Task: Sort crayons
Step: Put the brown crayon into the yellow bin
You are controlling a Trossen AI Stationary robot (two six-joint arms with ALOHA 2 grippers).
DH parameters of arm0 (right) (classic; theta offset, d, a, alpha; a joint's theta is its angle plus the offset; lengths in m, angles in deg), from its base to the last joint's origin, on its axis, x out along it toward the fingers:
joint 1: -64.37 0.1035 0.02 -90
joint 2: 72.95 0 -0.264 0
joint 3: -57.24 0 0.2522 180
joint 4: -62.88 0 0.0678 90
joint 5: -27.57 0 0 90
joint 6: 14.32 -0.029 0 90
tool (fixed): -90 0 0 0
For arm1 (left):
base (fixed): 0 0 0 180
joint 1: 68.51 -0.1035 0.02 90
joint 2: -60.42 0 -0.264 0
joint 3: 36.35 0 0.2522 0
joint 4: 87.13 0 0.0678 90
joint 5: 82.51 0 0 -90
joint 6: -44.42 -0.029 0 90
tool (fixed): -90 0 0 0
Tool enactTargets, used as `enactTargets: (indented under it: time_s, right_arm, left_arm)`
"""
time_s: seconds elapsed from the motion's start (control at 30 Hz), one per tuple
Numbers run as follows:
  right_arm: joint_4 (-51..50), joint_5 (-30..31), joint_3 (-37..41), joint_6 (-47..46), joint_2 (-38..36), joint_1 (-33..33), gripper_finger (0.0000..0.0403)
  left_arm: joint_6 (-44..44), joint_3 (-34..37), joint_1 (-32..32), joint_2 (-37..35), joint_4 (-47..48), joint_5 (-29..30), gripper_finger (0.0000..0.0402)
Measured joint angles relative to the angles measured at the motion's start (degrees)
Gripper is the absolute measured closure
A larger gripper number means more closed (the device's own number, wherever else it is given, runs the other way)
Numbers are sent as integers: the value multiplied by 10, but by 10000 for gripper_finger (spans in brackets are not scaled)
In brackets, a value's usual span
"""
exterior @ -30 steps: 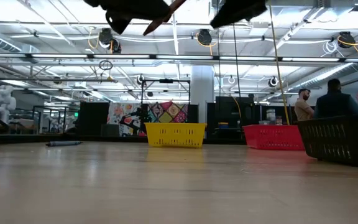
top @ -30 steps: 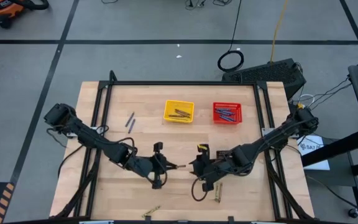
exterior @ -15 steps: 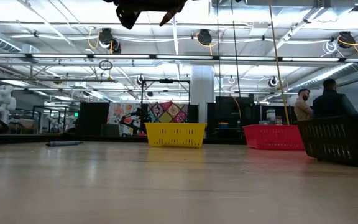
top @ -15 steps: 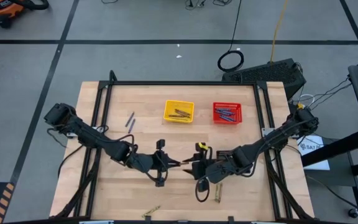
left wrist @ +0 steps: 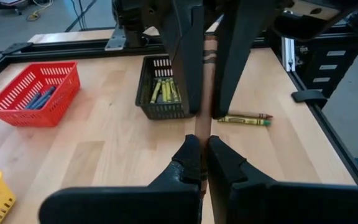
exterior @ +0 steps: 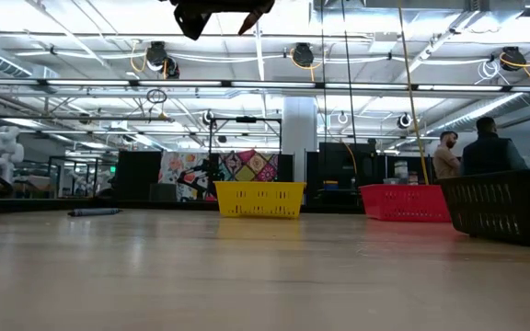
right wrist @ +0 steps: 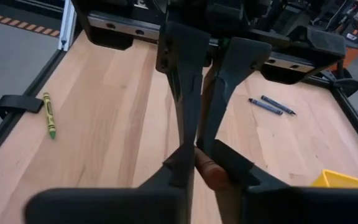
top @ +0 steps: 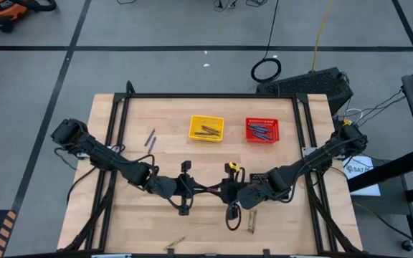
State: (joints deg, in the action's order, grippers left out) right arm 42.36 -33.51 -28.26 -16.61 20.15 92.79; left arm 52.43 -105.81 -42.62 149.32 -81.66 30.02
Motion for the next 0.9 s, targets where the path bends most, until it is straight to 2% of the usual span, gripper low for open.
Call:
enactTargets:
  time_s: [0.1,0.33,0.63,0.9]
  right_arm:
    - [3,-3,0,0,0,0,394]
    - [3,-4,0,0,0,-1,398]
    - [-39,10,0,-15,0,-20,399]
    - [-74,13,0,-16,0,-48,400]
  left_arm:
    - [-2,0,0,0,0,0,401]
    - [-3,0,0,0,1,0,399]
    - [-24,0,-1,0,5,14,352]
    - [-22,0,-4,-19,89,95,330]
